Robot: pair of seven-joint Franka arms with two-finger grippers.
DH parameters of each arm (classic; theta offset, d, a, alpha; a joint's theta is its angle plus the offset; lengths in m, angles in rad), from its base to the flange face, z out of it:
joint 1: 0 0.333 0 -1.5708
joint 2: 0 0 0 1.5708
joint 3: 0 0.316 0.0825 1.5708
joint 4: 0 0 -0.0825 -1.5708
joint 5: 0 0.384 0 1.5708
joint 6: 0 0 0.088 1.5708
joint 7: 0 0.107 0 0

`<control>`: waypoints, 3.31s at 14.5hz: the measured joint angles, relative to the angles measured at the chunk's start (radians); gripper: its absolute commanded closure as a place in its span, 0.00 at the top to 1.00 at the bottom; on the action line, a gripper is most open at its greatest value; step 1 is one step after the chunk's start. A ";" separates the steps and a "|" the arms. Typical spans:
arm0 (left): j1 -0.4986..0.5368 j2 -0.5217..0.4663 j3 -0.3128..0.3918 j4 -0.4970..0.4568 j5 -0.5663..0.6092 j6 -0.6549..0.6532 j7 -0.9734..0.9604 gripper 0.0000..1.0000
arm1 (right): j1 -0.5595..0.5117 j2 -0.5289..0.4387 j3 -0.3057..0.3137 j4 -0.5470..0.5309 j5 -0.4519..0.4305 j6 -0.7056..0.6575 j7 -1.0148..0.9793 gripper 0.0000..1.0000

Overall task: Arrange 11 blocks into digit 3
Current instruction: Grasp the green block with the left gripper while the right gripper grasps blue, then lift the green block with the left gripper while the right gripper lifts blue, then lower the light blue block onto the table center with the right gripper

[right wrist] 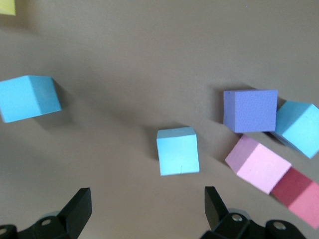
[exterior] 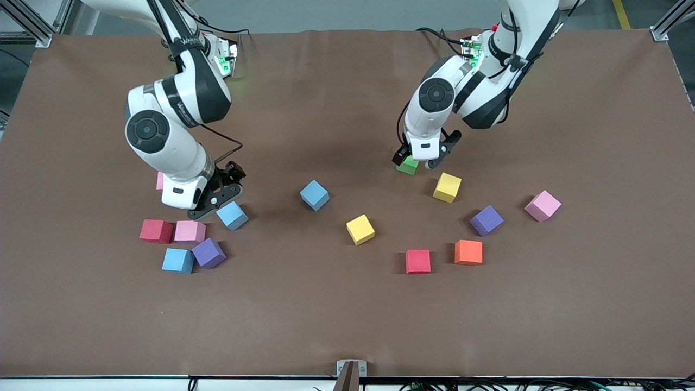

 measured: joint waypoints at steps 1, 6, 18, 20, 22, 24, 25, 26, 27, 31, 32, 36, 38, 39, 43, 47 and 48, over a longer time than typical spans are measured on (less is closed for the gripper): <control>0.002 0.012 0.002 0.000 0.000 0.003 -0.038 1.00 | -0.002 0.000 -0.002 -0.031 0.000 0.038 -0.009 1.00; 0.008 0.060 0.012 0.001 0.021 0.047 -0.177 1.00 | -0.003 0.009 -0.003 -0.125 0.000 0.184 -0.060 1.00; 0.014 0.214 0.015 0.007 0.262 0.153 -0.384 0.22 | -0.052 0.185 -0.001 -0.146 0.000 0.320 -0.178 1.00; 0.011 0.217 0.010 0.019 0.364 0.157 -0.383 0.20 | -0.052 0.190 -0.001 -0.143 0.000 0.323 -0.178 1.00; 0.003 0.218 0.002 0.038 0.406 0.160 -0.374 0.24 | -0.052 0.195 -0.002 -0.141 0.000 0.324 -0.178 1.00; -0.006 0.219 -0.029 0.064 0.420 0.163 -0.310 0.24 | -0.052 0.201 -0.002 -0.139 0.000 0.325 -0.178 0.99; -0.010 0.220 -0.054 0.078 0.420 0.163 -0.258 0.24 | -0.053 0.204 -0.002 -0.136 0.000 0.326 -0.178 0.96; -0.013 0.220 -0.081 0.093 0.420 0.163 -0.209 0.24 | -0.052 0.207 -0.002 -0.133 0.000 0.326 -0.178 0.92; -0.019 0.220 -0.104 0.105 0.420 0.163 -0.169 0.23 | -0.052 0.211 -0.002 -0.130 0.000 0.327 -0.178 0.87; -0.087 0.251 -0.146 0.138 0.420 0.162 0.036 0.23 | -0.054 0.226 -0.003 -0.122 0.000 0.333 -0.178 0.43; -0.112 0.262 -0.147 0.142 0.420 0.162 0.077 0.24 | -0.055 0.227 -0.003 -0.119 0.000 0.331 -0.178 0.38; -0.184 0.285 -0.147 0.148 0.422 0.162 0.175 0.25 | -0.055 0.230 -0.003 -0.111 0.000 0.326 -0.179 0.34; -0.211 0.290 -0.146 0.148 0.457 0.162 0.193 0.25 | -0.052 0.230 -0.002 -0.108 0.000 0.318 -0.215 0.33; -0.217 0.296 -0.146 0.148 0.485 0.161 0.196 0.25 | -0.048 0.229 0.000 -0.102 0.000 0.305 -0.261 0.33; -0.219 0.361 -0.145 0.161 0.589 0.163 0.197 0.25 | 0.011 0.183 0.006 -0.103 0.000 0.267 -0.358 0.32; -0.223 0.420 -0.145 0.210 0.598 0.163 0.198 0.28 | 0.124 0.112 0.011 -0.183 0.000 0.257 -0.406 0.31; -0.226 0.425 -0.145 0.216 0.598 0.163 0.199 0.28 | 0.155 0.094 0.012 -0.209 0.000 0.257 -0.412 0.31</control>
